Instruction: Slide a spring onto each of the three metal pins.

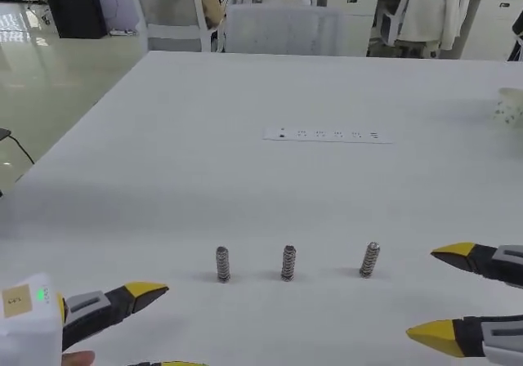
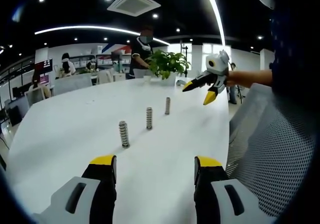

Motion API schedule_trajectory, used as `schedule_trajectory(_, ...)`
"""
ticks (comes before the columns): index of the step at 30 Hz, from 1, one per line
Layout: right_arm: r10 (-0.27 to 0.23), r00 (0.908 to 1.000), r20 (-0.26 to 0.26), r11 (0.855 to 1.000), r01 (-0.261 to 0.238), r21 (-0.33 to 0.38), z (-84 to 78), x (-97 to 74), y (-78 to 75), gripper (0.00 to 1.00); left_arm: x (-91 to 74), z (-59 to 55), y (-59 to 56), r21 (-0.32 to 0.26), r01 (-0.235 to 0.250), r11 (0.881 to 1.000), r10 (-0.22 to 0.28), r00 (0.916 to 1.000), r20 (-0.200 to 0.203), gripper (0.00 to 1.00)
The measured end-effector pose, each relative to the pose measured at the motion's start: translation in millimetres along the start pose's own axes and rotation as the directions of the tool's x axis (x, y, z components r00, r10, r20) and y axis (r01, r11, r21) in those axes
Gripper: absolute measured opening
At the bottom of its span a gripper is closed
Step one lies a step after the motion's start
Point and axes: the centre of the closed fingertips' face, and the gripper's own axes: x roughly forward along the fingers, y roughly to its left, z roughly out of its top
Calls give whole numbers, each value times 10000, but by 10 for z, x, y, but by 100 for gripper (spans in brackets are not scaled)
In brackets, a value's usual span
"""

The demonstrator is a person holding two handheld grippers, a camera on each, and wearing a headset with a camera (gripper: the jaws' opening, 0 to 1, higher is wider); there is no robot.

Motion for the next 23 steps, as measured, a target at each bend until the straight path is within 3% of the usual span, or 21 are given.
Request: schedule_trajectory(23,40,10000,60,10000,-40,-26,51,39,-4,67,3,57,1,97,-82,9999,82,10000,30,59)
